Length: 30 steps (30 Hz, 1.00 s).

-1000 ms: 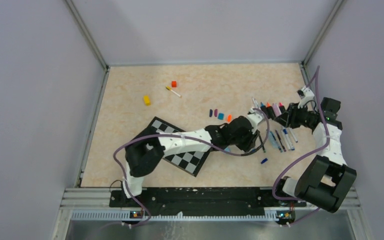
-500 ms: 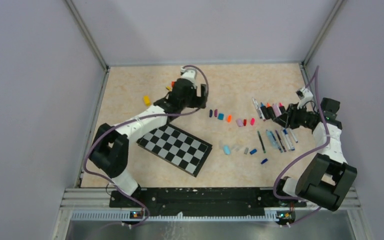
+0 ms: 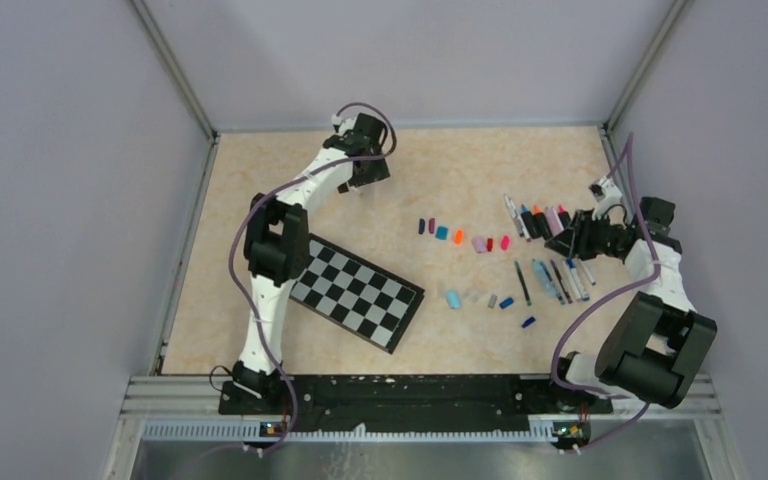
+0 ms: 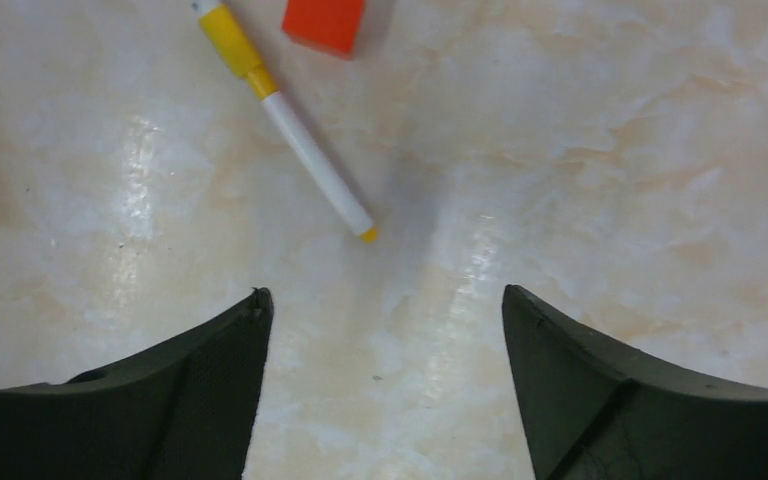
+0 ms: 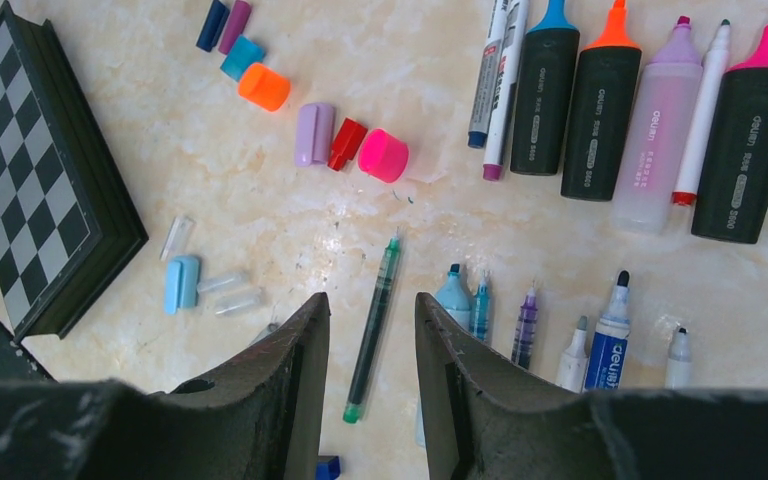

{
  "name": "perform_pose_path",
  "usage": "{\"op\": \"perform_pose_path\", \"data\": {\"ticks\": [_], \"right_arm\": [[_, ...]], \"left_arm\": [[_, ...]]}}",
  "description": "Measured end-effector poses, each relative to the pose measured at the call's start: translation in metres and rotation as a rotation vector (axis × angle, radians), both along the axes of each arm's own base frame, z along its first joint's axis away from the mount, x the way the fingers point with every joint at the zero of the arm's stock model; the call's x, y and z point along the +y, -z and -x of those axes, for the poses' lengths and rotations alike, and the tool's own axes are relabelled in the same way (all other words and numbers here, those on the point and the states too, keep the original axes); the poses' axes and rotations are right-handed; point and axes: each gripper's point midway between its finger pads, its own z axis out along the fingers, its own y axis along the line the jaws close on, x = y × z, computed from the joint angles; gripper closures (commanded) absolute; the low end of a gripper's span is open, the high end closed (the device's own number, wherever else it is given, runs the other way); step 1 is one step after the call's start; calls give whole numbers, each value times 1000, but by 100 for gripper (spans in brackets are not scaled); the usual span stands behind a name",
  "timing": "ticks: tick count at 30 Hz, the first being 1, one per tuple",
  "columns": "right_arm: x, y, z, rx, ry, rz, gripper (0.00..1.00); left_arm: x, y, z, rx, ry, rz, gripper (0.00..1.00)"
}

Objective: Open the pen caps
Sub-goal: Pick up the pen from the center of the board.

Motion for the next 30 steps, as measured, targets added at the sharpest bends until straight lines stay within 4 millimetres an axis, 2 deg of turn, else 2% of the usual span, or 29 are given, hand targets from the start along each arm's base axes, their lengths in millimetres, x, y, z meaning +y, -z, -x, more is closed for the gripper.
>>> {"op": "perform_pose_path", "data": {"ticks": [2, 5, 9, 14, 17, 26, 30], "right_arm": [[0, 2, 0, 6, 0, -1, 64], [0, 2, 0, 7, -1, 2, 64], [0, 3, 0, 10, -1, 0, 64], [0, 3, 1, 11, -2, -1, 64], [0, 3, 1, 12, -2, -1, 64], [0, 3, 1, 13, -2, -1, 64], [0, 4, 1, 14, -2, -1, 64]], "left_arm": [[13, 17, 5, 57, -39, -24, 28], [31, 32, 5, 99, -88, -30, 38], [54, 41, -4, 115, -134, -22, 41], [73, 40, -21, 92, -174, -7, 45], [75, 42, -30, 78, -177, 3, 50], [67, 44, -49, 40, -138, 41, 58], [65, 50, -51, 44, -132, 47, 63]]}}
